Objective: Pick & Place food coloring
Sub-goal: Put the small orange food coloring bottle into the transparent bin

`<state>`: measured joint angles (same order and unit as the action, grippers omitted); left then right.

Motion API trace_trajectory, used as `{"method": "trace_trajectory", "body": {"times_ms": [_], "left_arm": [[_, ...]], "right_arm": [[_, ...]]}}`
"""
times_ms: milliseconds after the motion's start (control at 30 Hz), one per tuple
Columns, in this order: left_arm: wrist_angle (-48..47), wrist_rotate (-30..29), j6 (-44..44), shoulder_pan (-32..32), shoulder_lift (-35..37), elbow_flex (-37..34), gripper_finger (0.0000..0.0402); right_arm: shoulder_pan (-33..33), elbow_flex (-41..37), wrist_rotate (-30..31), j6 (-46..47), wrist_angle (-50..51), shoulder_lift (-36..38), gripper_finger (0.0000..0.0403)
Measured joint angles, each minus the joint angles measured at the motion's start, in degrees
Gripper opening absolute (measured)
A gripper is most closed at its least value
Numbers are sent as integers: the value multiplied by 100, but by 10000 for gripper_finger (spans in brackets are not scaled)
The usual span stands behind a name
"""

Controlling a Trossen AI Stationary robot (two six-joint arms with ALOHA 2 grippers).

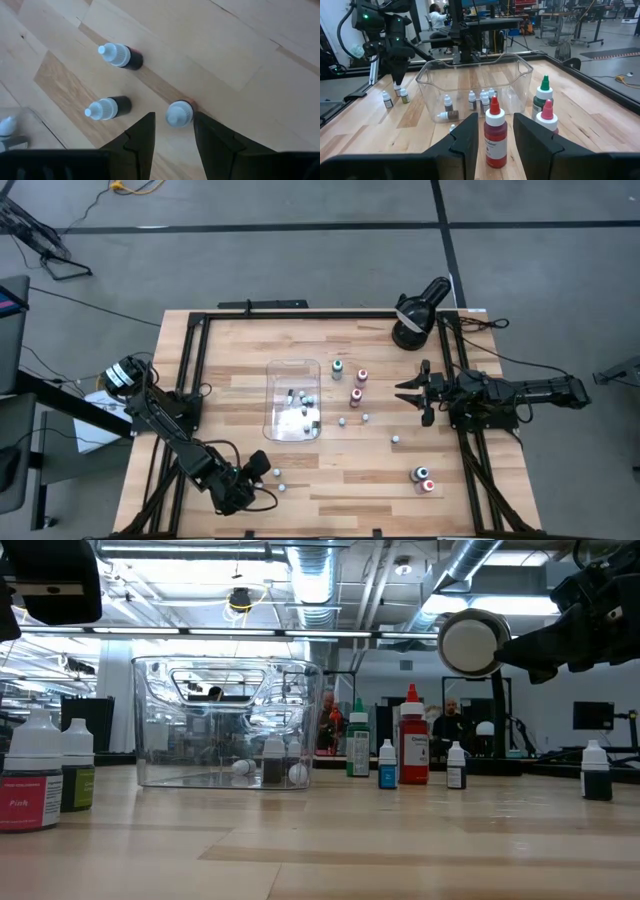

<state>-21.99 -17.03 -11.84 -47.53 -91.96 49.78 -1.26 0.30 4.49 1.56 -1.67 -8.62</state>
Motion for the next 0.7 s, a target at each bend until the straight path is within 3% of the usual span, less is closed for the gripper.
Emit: {"method": "trace_trajectory", "body": {"times_ms": [500,700], "left_arm": [[-345,-32,-44,15,-4,348,128],[-810,433,295,-60,-4,729,128]], "right_arm": [[1,-1,0,-1,-2,1,113],[1,-1,0,-1,-1,2,113]]}}
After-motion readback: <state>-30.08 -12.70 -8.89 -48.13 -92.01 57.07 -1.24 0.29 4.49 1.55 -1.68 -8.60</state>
